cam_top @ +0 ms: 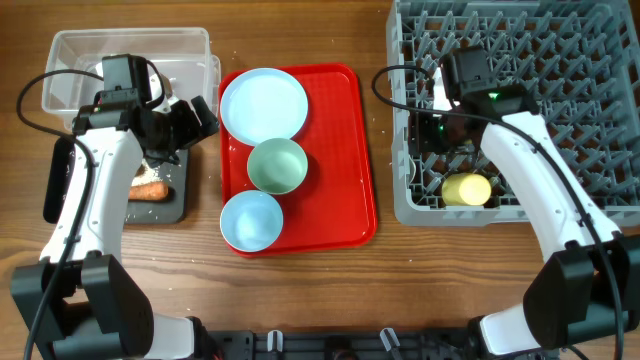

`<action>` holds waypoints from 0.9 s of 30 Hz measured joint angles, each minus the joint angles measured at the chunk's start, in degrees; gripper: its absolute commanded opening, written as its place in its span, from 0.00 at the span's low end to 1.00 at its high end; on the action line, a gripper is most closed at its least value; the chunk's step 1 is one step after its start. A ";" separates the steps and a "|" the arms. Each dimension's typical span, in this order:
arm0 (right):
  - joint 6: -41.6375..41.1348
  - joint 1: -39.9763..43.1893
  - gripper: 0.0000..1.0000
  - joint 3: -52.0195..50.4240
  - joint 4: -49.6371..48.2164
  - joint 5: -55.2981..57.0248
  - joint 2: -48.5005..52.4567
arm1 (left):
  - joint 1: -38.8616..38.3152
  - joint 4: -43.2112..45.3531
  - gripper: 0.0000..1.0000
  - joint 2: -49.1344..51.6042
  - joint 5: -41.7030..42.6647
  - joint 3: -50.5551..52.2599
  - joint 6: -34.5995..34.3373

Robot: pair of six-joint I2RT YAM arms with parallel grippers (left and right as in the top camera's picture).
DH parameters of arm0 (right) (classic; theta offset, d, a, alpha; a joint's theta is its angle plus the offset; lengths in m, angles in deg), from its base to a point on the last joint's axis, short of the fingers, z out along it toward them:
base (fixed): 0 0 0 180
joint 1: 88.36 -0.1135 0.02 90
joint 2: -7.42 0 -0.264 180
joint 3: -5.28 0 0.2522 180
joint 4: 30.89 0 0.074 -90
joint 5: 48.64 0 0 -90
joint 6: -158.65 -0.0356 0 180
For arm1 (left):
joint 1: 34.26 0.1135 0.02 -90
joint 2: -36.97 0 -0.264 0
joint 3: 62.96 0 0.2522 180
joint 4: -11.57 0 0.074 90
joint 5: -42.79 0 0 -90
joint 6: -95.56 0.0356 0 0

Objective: Sort waste into correct bins and load items into the dishwasher rack
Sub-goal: 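Place the white spoon into the grey rack with the right gripper, then grasp the edge of the blue plate with the right gripper and lift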

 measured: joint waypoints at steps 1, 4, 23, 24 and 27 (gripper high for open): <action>0.13 0.00 0.75 0.68 0.37 -0.61 0.00 | 0.00 0.00 1.00 0.00 -0.02 0.00 0.00; 0.63 0.00 0.80 7.02 3.17 -2.91 -0.09 | 0.00 0.02 1.00 0.00 -0.02 0.00 0.00; -9.11 -15.61 0.74 17.14 -27.45 -8.39 12.39 | 0.00 0.26 1.00 0.00 -0.81 0.00 0.02; -10.05 -16.17 0.73 17.14 -29.49 -8.35 16.61 | 0.00 0.26 1.00 0.00 -1.57 0.00 0.00; -11.56 -16.48 0.68 17.11 -30.84 -7.28 24.09 | 0.00 0.24 1.00 0.00 -1.99 0.00 0.00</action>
